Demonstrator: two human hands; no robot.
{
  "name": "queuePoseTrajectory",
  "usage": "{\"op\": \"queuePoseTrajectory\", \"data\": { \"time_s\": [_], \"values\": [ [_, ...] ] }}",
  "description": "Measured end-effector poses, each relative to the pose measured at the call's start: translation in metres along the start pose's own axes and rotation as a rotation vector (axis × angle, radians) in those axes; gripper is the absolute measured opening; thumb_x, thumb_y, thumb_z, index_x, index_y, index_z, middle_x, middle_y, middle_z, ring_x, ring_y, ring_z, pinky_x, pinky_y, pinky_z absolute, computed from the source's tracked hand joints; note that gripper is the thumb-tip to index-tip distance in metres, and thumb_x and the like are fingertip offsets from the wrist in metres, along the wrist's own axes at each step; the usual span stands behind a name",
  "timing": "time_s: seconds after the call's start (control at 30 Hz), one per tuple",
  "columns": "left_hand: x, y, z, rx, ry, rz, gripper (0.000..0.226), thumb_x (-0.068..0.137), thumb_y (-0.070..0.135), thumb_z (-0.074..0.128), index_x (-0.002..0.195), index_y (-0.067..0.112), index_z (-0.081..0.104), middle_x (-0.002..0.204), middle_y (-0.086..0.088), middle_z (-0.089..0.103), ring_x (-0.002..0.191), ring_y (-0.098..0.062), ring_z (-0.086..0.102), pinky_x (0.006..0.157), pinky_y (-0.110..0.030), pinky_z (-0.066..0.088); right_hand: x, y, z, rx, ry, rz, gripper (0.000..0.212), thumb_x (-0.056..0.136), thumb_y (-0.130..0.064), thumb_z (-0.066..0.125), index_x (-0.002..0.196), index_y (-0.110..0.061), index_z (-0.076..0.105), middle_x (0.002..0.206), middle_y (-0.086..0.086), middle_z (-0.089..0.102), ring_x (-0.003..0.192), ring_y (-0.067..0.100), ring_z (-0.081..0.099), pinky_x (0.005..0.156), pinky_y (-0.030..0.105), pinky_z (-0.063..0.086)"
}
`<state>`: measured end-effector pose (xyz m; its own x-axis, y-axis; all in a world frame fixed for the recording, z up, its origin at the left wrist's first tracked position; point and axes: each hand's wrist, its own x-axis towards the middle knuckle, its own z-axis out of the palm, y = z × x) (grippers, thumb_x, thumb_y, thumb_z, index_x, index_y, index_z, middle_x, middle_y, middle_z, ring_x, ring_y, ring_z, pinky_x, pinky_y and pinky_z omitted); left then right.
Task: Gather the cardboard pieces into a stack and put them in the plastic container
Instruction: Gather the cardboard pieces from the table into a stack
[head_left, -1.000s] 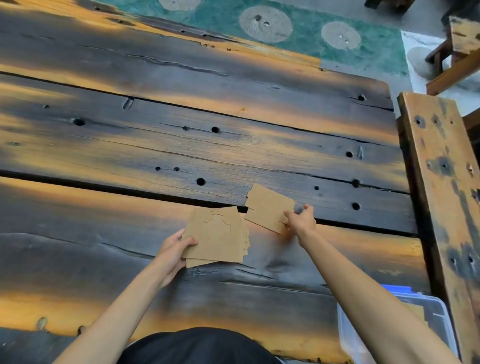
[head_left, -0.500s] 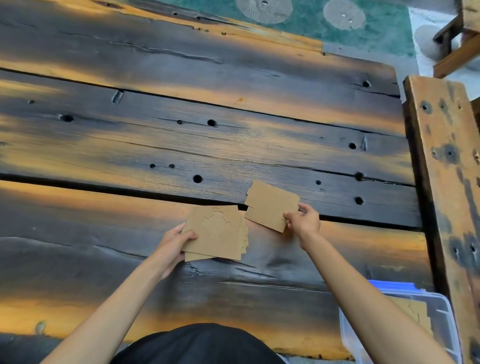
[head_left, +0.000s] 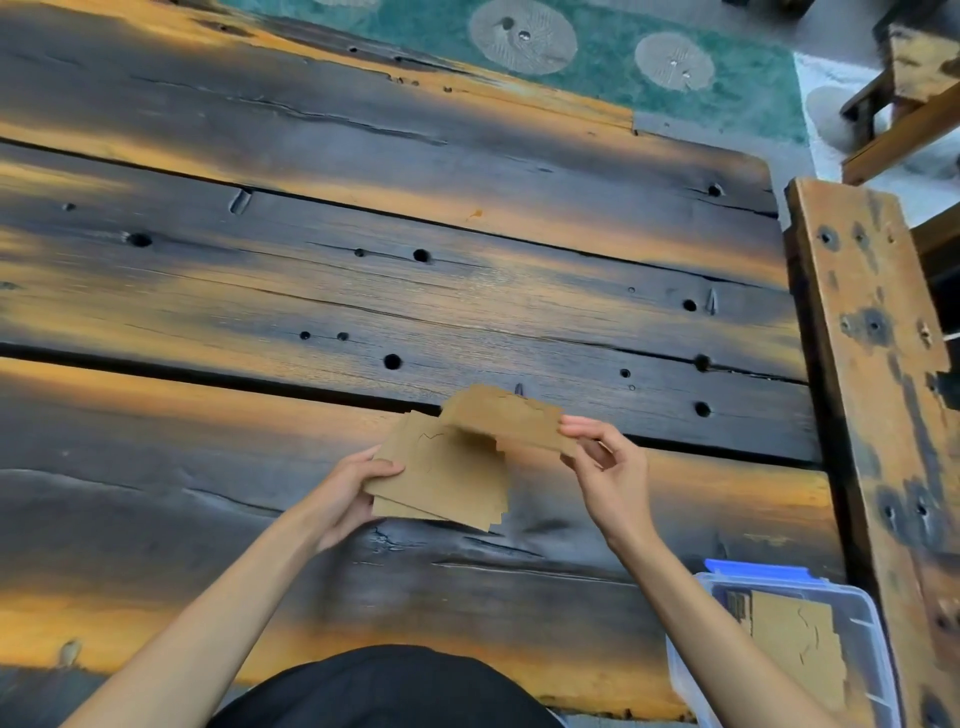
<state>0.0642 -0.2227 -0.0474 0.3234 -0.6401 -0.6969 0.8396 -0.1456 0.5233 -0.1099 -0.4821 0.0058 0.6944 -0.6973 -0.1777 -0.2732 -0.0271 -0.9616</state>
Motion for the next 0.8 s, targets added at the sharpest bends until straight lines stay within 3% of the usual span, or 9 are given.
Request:
{"op": "queuePoseTrajectory", "data": {
  "time_s": [0.07, 0.17, 0.3, 0.37, 0.53, 0.7, 0.8],
  "values": [
    [-0.007, 0.001, 0.002, -0.026, -0.070, 0.001, 0.047, 0.088, 0.012, 0.064, 0.134, 0.007, 0.060, 0.114, -0.019, 0.072, 0.092, -0.026, 0.073, 0.077, -0.040, 0.062, -0.008, -0.003, 0.004, -0.062, -0.070, -0.089, 0.049, 0.084, 0.024, 0.051, 0.090, -0.018, 0.075, 0.115, 0.008, 0.074, 0.112, 0.018, 0.069, 0.091, 0.030, 0.057],
    [-0.016, -0.001, 0.005, -0.090, -0.154, 0.008, 0.049, 0.088, 0.013, 0.064, 0.135, 0.002, 0.056, 0.108, -0.017, 0.074, 0.085, -0.024, 0.074, 0.072, -0.036, 0.063, -0.019, -0.003, 0.009, -0.099, -0.141, -0.172, 0.039, 0.088, 0.015, 0.060, 0.091, -0.018, 0.079, 0.114, -0.001, 0.074, 0.112, 0.015, 0.069, 0.081, 0.024, 0.058],
    [-0.028, -0.006, 0.008, -0.178, -0.245, 0.027, 0.046, 0.088, 0.014, 0.064, 0.133, 0.002, 0.060, 0.113, -0.019, 0.072, 0.087, -0.026, 0.074, 0.072, -0.034, 0.062, -0.033, -0.002, 0.009, -0.148, -0.163, -0.238, 0.039, 0.089, 0.008, 0.063, 0.090, -0.026, 0.080, 0.113, -0.011, 0.076, 0.114, 0.010, 0.068, 0.071, 0.018, 0.057],
    [-0.033, -0.011, 0.010, -0.211, -0.257, 0.032, 0.046, 0.086, 0.016, 0.069, 0.129, 0.002, 0.064, 0.114, -0.020, 0.072, 0.091, -0.028, 0.074, 0.076, -0.035, 0.063, -0.039, -0.001, 0.007, -0.213, -0.163, -0.328, 0.030, 0.087, 0.005, 0.064, 0.091, -0.020, 0.080, 0.112, -0.011, 0.075, 0.113, 0.007, 0.068, 0.068, 0.013, 0.052],
    [-0.044, -0.025, 0.015, -0.284, -0.278, 0.022, 0.043, 0.088, 0.017, 0.066, 0.125, -0.004, 0.067, 0.120, -0.027, 0.069, 0.101, -0.033, 0.073, 0.084, -0.038, 0.062, -0.053, 0.004, -0.008, -0.337, -0.164, -0.450, 0.028, 0.085, 0.013, 0.067, 0.094, -0.010, 0.080, 0.115, -0.003, 0.074, 0.111, 0.004, 0.068, 0.076, 0.019, 0.057],
    [-0.052, -0.036, 0.033, -0.128, -0.309, -0.010, 0.074, 0.075, 0.024, 0.087, 0.134, -0.007, 0.057, 0.138, -0.031, 0.057, 0.117, -0.037, 0.066, 0.103, -0.043, 0.052, -0.072, 0.005, -0.024, -0.409, -0.212, -0.546, 0.027, 0.086, 0.014, 0.069, 0.098, -0.007, 0.079, 0.120, 0.001, 0.073, 0.117, 0.006, 0.066, 0.098, 0.024, 0.053],
    [-0.054, -0.041, 0.045, -0.109, -0.298, -0.003, 0.069, 0.080, 0.013, 0.079, 0.140, -0.007, 0.050, 0.141, -0.032, 0.054, 0.119, -0.039, 0.064, 0.100, -0.045, 0.055, -0.084, 0.007, -0.036, -0.419, -0.217, -0.528, 0.033, 0.086, 0.017, 0.065, 0.101, -0.008, 0.079, 0.124, 0.001, 0.071, 0.122, 0.007, 0.063, 0.103, 0.024, 0.050]
  ]
}}
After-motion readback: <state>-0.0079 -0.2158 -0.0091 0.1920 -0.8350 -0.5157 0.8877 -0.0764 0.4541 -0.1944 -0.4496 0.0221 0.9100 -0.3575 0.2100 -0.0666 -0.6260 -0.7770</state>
